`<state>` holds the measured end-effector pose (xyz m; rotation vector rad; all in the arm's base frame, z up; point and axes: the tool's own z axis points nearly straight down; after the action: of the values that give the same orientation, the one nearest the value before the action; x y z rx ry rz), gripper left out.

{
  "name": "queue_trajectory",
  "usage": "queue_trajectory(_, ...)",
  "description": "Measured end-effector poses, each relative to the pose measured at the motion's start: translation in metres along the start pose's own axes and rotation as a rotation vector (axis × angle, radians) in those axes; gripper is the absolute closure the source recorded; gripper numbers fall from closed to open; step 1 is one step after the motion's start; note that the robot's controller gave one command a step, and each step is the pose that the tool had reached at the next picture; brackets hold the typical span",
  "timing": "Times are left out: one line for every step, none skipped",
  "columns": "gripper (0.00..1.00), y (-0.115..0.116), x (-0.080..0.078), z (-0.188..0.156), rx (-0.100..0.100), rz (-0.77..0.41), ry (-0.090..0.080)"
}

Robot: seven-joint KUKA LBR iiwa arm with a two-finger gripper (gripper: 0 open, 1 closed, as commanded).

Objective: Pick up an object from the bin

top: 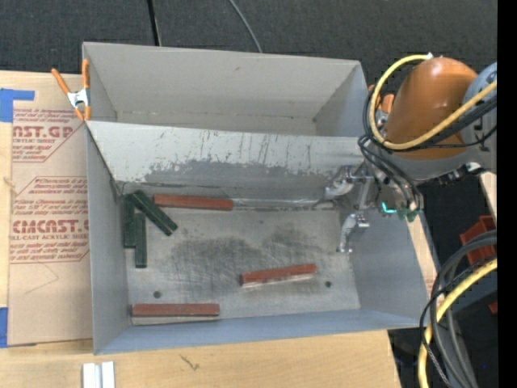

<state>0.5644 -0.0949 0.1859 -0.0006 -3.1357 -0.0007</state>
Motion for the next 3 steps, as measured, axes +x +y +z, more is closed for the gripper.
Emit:
queue_trajectory(0.00, 0.000, -0.002, -0.005, 0.001, -0.001, -0.008)
queue_trajectory(0.00, 0.036, 0.026, 0.067, 0.002, -0.090, -0.010)
queue_trajectory(0.00, 0.049, 0.035, 0.085, -0.001, -0.078, -0.003)
